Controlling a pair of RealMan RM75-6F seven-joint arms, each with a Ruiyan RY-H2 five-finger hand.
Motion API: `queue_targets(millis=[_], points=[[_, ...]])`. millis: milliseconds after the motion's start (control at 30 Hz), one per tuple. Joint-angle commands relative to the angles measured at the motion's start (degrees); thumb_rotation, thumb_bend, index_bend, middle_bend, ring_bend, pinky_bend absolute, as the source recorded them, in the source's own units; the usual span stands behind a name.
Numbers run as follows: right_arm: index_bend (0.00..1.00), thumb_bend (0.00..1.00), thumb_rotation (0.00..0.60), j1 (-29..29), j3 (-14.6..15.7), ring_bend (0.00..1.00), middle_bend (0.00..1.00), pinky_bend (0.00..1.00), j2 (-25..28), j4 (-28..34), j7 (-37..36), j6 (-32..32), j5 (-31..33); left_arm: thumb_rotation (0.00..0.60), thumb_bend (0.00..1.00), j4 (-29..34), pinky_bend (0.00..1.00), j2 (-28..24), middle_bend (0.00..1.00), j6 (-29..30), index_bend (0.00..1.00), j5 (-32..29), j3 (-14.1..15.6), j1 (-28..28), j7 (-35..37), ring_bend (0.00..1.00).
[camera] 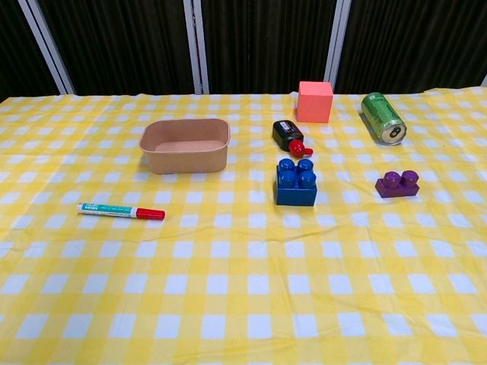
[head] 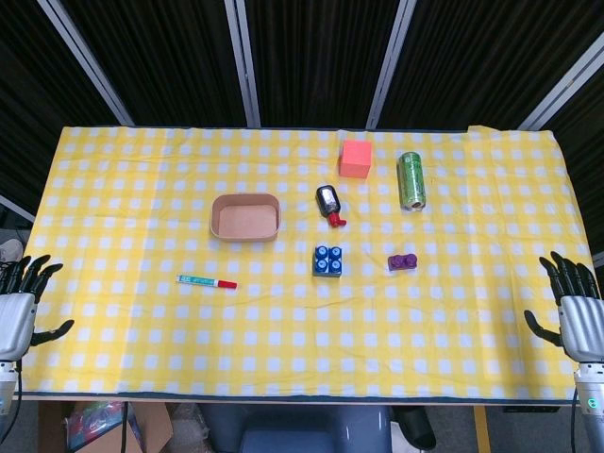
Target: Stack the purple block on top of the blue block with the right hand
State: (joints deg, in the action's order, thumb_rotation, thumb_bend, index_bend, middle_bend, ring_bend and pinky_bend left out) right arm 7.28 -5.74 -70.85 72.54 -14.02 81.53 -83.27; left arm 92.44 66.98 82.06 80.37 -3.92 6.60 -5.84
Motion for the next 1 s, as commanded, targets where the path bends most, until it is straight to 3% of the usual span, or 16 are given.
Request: queue_targets(millis=[33, 1000], points=[[0.1, 0.37, 0.6, -0.1, 0.0, 0.0, 0.0, 0.0, 0.0, -0.1, -0.1, 0.0, 0.0, 0.6, 0.18, 0.1, 0.05, 0.1, 0.07, 0.0, 0.16, 0.1, 0.1, 0.0, -0.4, 0.0], [0.1, 0.37, 0.6, -0.2, 0.1, 0.0, 0.0, 0.0, 0.4, 0.4, 0.3, 0.5, -0.5, 0.6, 0.18, 0.7, 0.05, -0.1, 0.07, 1.1, 0.16, 0.0, 0.0, -0.5, -0.7, 0.0]])
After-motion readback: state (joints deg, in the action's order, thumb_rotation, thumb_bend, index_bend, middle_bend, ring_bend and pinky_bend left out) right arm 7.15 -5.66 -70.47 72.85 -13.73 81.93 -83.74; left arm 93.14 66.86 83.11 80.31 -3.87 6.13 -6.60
